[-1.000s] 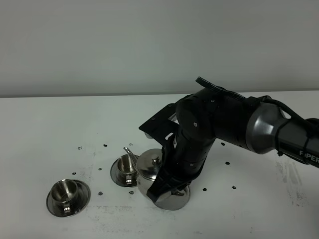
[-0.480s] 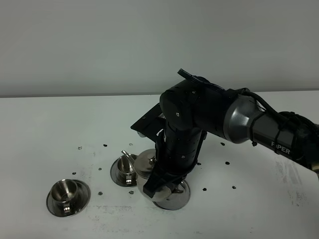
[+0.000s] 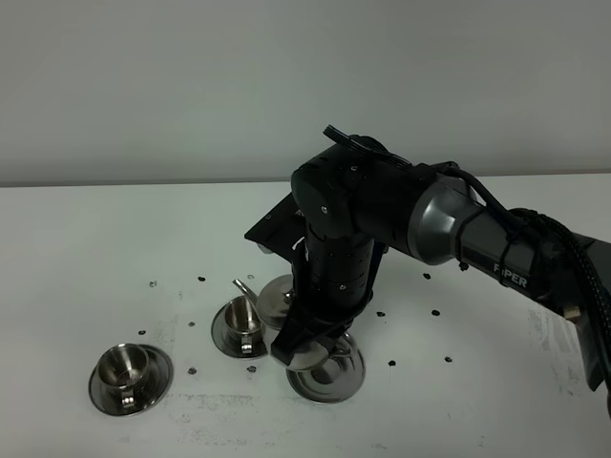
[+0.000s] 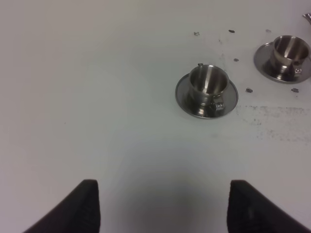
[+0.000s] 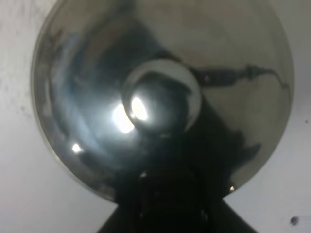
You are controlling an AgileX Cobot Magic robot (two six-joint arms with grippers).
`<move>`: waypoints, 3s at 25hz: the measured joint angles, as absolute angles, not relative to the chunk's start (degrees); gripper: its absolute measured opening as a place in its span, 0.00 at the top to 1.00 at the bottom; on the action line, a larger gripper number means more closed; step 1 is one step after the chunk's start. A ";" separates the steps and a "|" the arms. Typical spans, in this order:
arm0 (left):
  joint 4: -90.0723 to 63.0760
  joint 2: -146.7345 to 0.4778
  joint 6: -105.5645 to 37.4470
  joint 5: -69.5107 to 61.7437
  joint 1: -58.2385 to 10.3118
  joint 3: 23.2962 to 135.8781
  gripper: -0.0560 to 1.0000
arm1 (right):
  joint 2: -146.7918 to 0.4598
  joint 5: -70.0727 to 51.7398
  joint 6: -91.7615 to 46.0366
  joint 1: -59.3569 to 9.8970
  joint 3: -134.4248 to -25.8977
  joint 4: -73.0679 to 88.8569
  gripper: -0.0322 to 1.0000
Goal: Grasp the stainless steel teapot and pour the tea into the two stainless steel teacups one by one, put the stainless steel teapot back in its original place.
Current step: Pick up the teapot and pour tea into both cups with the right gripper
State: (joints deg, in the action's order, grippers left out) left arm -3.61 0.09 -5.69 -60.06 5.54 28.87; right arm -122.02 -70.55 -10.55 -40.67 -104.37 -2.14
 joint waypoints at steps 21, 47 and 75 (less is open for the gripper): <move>-3.61 0.09 -5.64 -60.06 5.54 28.87 0.37 | -123.54 -70.65 -8.92 -40.92 -105.27 -2.99 0.77; -3.61 0.09 -5.68 -60.06 5.54 28.87 0.37 | -122.79 -70.91 -5.48 -51.68 -111.71 -9.28 0.77; -3.61 0.09 -5.63 -60.06 5.54 28.87 0.37 | -126.62 -68.22 -7.21 -55.03 -115.65 -14.59 0.77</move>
State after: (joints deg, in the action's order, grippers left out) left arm -3.61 0.09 -5.63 -60.06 5.54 28.87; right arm -126.62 -68.22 -7.21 -55.03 -115.65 -14.59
